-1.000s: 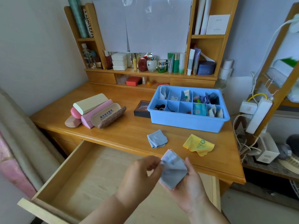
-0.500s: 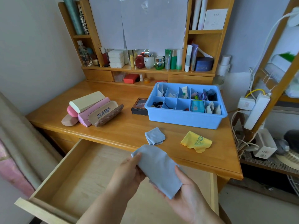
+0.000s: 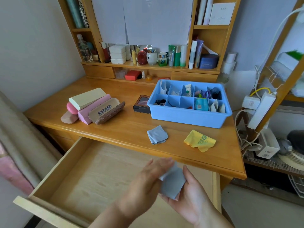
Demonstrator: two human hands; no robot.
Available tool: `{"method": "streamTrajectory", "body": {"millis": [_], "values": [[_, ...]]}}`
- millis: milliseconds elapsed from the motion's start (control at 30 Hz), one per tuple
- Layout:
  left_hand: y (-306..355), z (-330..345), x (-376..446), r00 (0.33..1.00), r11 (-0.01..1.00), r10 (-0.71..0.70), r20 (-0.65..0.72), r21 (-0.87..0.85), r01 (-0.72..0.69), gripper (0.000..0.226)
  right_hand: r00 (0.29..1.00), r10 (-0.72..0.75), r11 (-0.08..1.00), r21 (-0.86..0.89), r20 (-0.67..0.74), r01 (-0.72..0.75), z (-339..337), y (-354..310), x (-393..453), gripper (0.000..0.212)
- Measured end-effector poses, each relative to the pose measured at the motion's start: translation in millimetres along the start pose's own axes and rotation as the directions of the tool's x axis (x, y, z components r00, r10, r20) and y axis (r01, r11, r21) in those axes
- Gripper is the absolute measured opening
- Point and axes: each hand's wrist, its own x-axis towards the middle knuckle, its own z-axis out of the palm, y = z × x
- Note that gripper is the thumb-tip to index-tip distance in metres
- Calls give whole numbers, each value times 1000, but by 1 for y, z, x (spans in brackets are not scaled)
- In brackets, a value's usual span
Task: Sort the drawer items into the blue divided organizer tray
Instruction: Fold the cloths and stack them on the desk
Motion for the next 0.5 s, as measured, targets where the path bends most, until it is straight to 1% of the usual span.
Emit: {"method": "streamTrajectory", "body": {"millis": [33,67,100,133,167,200,233,267,300,333,367,400,433,500], "values": [[2,0,2,990,978,80,115,181,-100,59,1000,17,1000,13,6,-17,1,0,0,62],[2,1,4,973,929,138,184,316,-192,59,999,30,999,29,18,-30,2,-1,-1,63],[1,3,4,955,868,195,224,413,-275,57,999,35,998,43,33,-36,3,-2,-1,63],[1,4,5,938,816,237,255,472,-334,56,998,37,998,46,44,-39,4,-2,-2,63],[4,5,5,930,791,247,274,497,-356,55,998,42,998,46,49,-45,5,-3,-2,63],[5,6,5,929,795,244,278,491,-356,55,998,45,998,43,46,-47,5,-3,-3,62],[6,6,5,934,821,242,264,457,-342,55,998,42,998,39,37,-44,6,-3,-3,62],[9,6,5,951,878,217,222,381,-289,55,999,42,998,41,27,-43,6,-3,-2,61],[12,5,6,978,939,156,140,285,-190,54,999,44,998,48,18,-45,7,-2,-2,60],[16,4,8,998,980,55,35,190,-61,52,999,43,997,58,5,-44,8,-1,-2,59],[20,1,12,996,990,-63,-68,119,71,48,999,40,997,65,-8,-39,9,1,-2,58],[23,-2,17,974,979,-169,-153,86,183,43,999,41,997,65,-20,-40,9,2,-1,57],[24,-5,24,946,962,-250,-205,58,267,36,998,50,997,65,-25,-48,10,3,-2,57],[22,-10,37,886,914,-402,-230,-37,405,29,996,82,994,70,-37,-79,9,4,-2,59]]}}
